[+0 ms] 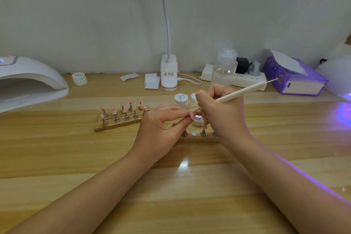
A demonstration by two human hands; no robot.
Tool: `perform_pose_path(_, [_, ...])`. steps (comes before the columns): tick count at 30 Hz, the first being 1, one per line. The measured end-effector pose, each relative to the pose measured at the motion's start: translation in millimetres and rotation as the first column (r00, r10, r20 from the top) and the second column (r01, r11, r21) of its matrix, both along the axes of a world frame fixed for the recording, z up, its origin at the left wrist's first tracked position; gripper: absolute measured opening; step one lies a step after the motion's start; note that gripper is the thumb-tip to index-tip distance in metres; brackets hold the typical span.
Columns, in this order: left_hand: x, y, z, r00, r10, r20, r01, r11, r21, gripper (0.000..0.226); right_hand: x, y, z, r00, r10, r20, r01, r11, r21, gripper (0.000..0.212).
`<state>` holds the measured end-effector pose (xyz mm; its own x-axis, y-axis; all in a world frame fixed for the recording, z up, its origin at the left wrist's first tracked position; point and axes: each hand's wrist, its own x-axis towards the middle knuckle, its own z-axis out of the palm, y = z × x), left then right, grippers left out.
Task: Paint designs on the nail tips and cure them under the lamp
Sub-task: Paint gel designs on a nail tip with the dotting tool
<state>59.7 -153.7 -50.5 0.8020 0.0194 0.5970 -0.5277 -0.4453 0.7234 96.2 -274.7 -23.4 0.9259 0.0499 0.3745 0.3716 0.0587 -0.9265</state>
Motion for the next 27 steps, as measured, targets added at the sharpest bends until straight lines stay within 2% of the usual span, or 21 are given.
perform_pose_path(27, [1.4,0.6,-2.2,1.0,0.008,0.017,-0.008,1.0,0.022,0.016,-1.0,1.6,0.3,1.0,-0.004,-0.029,0.004,1.0,0.005,0.038])
